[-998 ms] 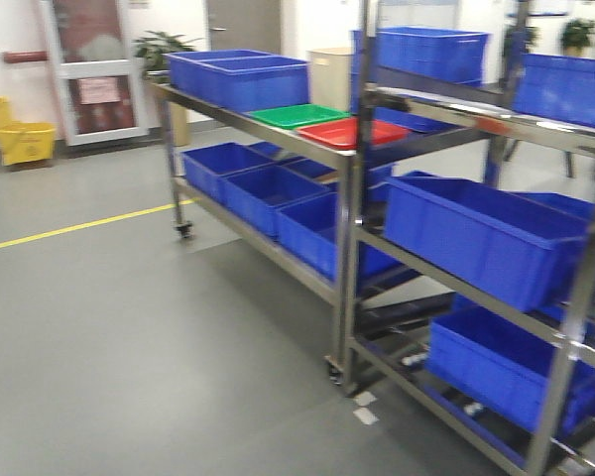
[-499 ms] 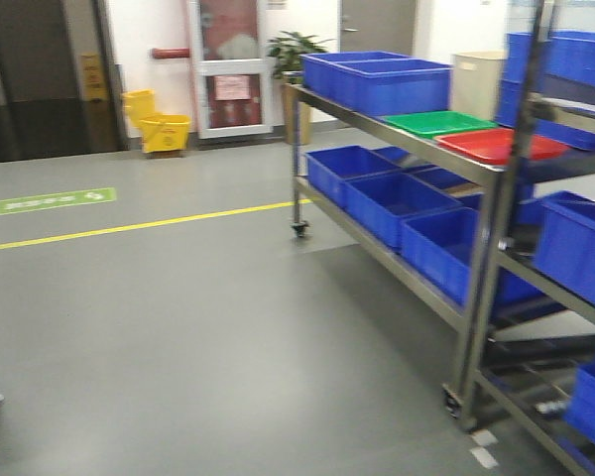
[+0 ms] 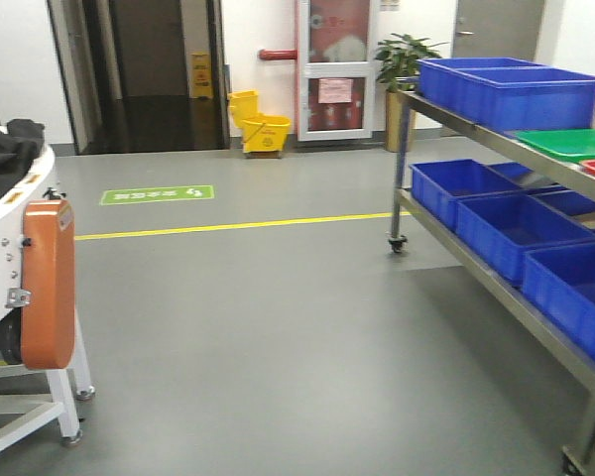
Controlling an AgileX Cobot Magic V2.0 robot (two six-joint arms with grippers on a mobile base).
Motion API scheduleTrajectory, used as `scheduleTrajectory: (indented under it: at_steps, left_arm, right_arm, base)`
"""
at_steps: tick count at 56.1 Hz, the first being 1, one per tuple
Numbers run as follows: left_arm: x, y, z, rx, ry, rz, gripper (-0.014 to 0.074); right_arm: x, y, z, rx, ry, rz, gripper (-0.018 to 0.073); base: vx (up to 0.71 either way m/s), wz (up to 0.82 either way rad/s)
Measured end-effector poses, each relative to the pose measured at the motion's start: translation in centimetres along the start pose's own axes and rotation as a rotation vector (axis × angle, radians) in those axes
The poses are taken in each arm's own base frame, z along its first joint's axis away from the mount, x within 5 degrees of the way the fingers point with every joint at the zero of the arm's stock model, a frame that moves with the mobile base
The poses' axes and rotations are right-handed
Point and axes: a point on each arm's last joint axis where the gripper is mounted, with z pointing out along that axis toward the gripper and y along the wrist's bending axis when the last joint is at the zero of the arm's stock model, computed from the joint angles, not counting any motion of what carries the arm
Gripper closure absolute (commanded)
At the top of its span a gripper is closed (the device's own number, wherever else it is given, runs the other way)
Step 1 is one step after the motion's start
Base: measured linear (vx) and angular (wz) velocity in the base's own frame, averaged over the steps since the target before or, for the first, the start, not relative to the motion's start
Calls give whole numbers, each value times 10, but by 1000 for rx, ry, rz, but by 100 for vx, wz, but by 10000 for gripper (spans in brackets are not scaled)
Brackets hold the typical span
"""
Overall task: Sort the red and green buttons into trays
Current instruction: 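Drive the base, holding both switches, to the counter with trays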
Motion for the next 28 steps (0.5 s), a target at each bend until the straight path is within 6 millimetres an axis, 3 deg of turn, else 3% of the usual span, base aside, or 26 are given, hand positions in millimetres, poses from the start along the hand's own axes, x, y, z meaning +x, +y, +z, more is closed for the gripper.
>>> scheduleTrajectory:
  at_steps: [28]
  left_arm:
    - [0,0,0,0,0,0,597]
  right_arm:
    - [0,0,0,0,1,0,548]
  base:
    - [40,23]
